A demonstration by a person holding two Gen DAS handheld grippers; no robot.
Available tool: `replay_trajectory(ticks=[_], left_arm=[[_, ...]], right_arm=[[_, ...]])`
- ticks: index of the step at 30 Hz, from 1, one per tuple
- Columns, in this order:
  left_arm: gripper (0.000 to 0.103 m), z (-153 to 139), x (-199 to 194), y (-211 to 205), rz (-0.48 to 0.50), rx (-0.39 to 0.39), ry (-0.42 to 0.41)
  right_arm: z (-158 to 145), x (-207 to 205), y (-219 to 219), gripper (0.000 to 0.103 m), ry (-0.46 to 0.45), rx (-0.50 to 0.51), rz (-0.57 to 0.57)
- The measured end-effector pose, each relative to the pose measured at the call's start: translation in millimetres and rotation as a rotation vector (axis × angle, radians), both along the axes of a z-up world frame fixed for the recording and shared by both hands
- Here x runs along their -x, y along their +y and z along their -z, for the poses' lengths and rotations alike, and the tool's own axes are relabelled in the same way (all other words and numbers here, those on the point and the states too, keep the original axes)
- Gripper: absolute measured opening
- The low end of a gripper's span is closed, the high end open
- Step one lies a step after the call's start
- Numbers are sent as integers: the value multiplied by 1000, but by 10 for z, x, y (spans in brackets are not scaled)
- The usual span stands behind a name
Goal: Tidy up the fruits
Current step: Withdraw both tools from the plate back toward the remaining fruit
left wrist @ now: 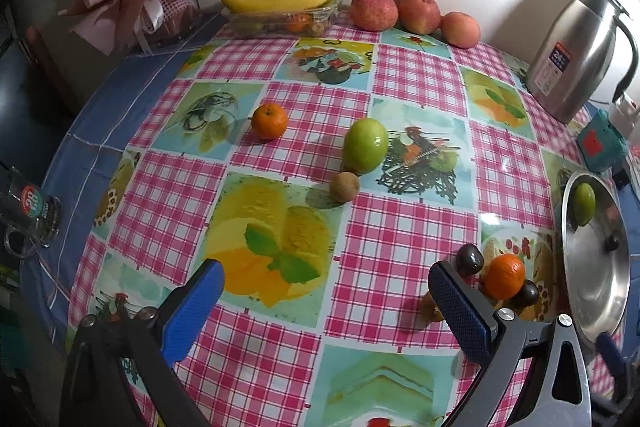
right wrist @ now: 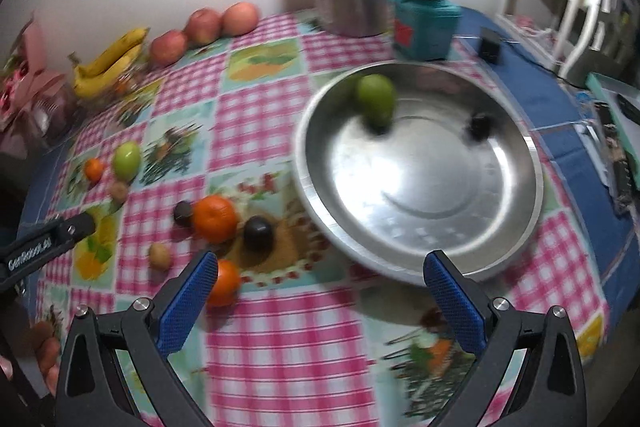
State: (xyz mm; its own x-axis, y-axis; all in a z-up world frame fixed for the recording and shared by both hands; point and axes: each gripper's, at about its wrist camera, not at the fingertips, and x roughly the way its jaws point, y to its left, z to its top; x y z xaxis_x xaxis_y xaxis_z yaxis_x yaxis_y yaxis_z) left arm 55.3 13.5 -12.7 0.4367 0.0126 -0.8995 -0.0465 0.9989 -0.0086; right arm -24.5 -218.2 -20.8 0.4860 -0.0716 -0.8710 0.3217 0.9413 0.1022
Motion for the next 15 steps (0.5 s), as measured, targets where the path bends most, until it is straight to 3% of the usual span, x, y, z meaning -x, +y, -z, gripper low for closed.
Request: replay_trajectory(ticks=[8,15], left_arm=[[103,24,-45,189,-62,20,3],[103,32,-69,98,-26,21,8]], right_arm=[[170,-166,362,102,71,-64,-100],[278,-258,465,102,120,-68,-123]])
